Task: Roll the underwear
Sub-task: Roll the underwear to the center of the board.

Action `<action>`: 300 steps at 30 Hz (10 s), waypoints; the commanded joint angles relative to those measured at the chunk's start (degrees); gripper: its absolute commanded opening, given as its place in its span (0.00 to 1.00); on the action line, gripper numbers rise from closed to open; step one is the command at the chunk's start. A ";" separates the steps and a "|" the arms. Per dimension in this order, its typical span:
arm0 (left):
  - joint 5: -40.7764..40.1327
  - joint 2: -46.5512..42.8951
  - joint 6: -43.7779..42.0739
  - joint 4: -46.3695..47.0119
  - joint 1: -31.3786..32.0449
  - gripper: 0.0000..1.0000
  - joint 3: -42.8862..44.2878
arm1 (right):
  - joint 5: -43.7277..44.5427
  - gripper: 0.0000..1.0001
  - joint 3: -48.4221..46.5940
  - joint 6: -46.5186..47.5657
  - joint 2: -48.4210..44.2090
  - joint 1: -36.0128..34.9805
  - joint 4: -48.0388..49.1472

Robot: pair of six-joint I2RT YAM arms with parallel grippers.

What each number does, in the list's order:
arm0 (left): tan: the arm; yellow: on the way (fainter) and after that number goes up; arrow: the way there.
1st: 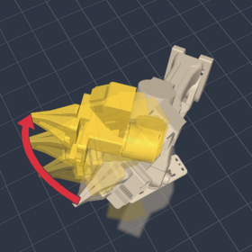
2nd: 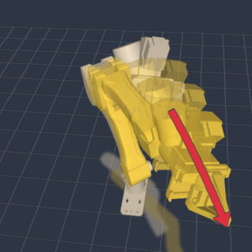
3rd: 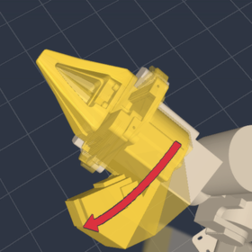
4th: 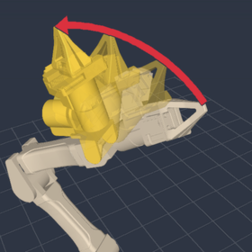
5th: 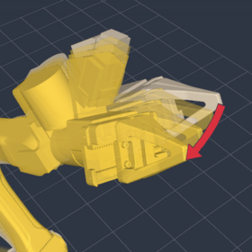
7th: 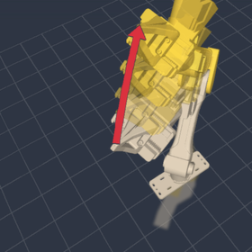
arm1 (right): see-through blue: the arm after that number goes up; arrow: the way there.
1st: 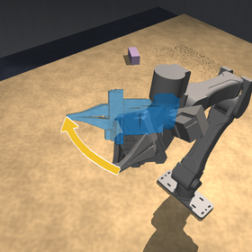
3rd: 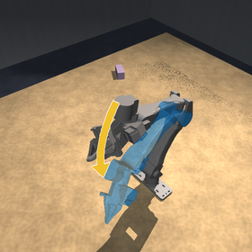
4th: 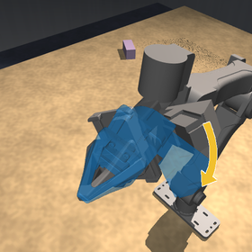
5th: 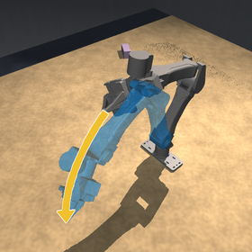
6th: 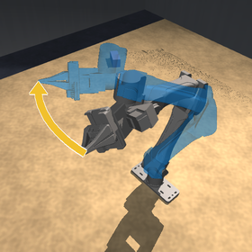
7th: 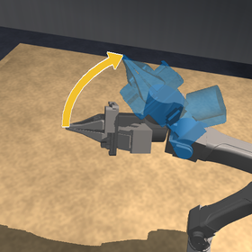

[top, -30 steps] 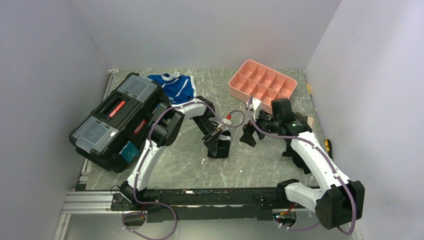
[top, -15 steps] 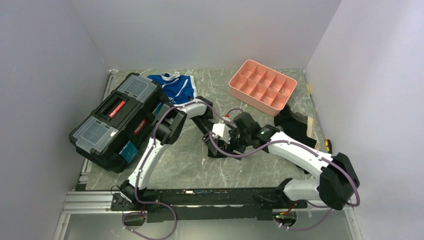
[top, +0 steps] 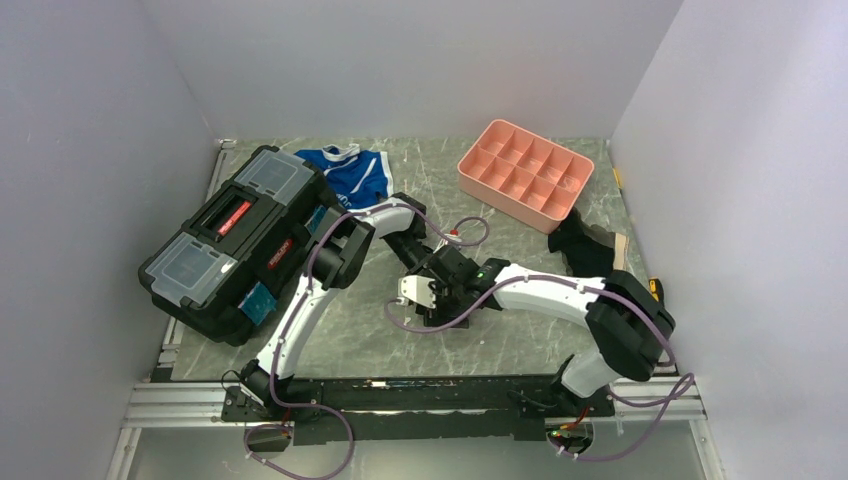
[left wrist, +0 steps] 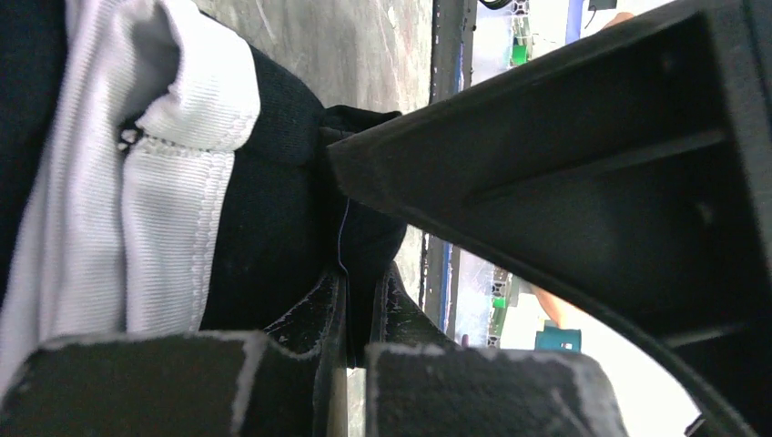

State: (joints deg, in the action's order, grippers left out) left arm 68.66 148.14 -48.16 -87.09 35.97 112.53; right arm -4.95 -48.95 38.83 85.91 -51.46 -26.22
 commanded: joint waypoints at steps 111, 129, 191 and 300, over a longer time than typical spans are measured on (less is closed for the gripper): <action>-57.32 -46.12 10.47 69.92 23.44 0.41 -52.84 | -44.19 0.03 -42.16 19.31 47.48 22.12 -51.64; -43.41 -40.89 7.31 58.26 18.18 0.00 -48.66 | -44.20 0.51 -39.12 14.79 37.23 25.13 -47.84; -6.29 -2.26 0.85 11.55 0.88 0.00 -5.56 | -8.27 0.74 -11.70 2.36 5.16 8.30 -8.63; -61.59 -52.57 9.66 78.55 23.56 0.88 -56.83 | -41.61 0.12 -32.00 12.50 45.31 23.35 -41.61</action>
State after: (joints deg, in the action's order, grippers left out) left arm 8.62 93.78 -37.95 -11.05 58.81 53.41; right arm -55.09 -81.71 48.42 128.49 -27.88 -71.94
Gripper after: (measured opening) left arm 0.877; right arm 0.192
